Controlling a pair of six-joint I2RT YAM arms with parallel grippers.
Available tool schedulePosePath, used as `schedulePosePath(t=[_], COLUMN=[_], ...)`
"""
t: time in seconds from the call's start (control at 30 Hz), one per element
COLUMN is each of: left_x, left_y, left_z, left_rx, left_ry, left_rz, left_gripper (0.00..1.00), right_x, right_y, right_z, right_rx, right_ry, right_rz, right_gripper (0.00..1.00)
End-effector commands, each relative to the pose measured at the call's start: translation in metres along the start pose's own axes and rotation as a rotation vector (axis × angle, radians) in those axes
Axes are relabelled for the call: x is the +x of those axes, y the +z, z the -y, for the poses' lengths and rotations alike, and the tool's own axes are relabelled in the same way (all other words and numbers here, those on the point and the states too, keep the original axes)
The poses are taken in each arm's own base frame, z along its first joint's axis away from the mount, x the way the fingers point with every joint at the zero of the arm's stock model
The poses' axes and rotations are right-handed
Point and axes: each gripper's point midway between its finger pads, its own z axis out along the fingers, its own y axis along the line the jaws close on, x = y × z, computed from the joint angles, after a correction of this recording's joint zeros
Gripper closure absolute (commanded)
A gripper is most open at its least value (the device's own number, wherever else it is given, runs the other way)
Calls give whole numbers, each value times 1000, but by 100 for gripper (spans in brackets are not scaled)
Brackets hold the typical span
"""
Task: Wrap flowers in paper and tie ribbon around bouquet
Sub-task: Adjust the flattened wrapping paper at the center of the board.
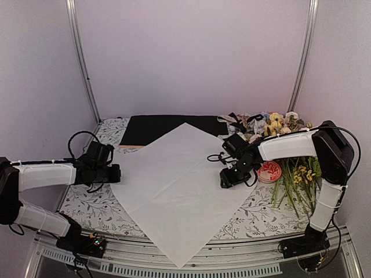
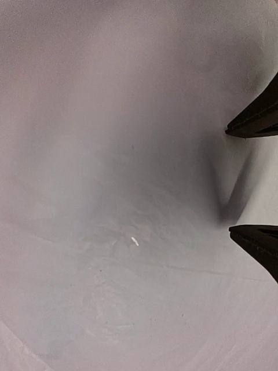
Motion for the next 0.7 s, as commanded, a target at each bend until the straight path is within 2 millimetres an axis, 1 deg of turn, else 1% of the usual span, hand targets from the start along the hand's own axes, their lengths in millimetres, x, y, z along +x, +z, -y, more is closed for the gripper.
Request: schedulePosePath(t=[0.0, 0.07, 0.1, 0.13, 0.17, 0.2, 0.23, 0.27, 0.33, 0.43, 0.5, 0.53, 0.57, 0.6, 0.63, 0.67], left_x=[-25, -33, -41, -46, -53, -60, -67, -73, -86, -105, -116, -122, -127, -132, -137, -141], left_y=[0, -1, -3, -4, -7, -10, -14, -19, -29, -41, -49, -54, -58, -63, -67, -71], left_z=[0, 0, 2, 2, 2, 2, 2, 2, 1, 11, 20, 25, 32, 36, 41, 48], left_rx=[-26, -41, -45, -57, -67, -77, -88, -102, -122, -91, -71, -58, -42, -28, -12, 10], left_ry=[11, 24, 32, 46, 56, 68, 82, 96, 126, 175, 209, 229, 250, 266, 283, 301], left_rz=[34, 34, 45, 45, 51, 56, 60, 65, 78, 118, 136, 146, 157, 167, 177, 187], left_gripper=[57, 43, 37, 29, 24, 18, 4, 1, 1, 1, 1, 1, 1, 1, 1, 1], right_x=[28, 10, -2, -25, -38, -51, -62, -71, -84, -76, -54, -40, -26, -18, -6, 2], right_y=[3, -15, -27, -49, -66, -84, -99, -115, -139, -161, -163, -162, -162, -160, -158, -156], right_z=[9, 0, -8, -20, -26, -27, -21, -10, 45, 124, 174, 196, 222, 232, 250, 260], right_rx=[34, 0, -31, -82, -119, -146, -155, -149, -69, -19, 24, 49, 81, 90, 112, 133], right_ry=[44, 43, 38, 26, 24, 29, 49, 86, 216, 440, 580, 643, 716, 752, 806, 837], right_rz=[-127, -75, -42, 25, 70, 122, 166, 212, 310, 416, 451, 462, 471, 473, 476, 476], right_gripper=[48, 49, 49, 49, 50, 50, 52, 53, 53, 52, 51, 51, 51, 51, 51, 52])
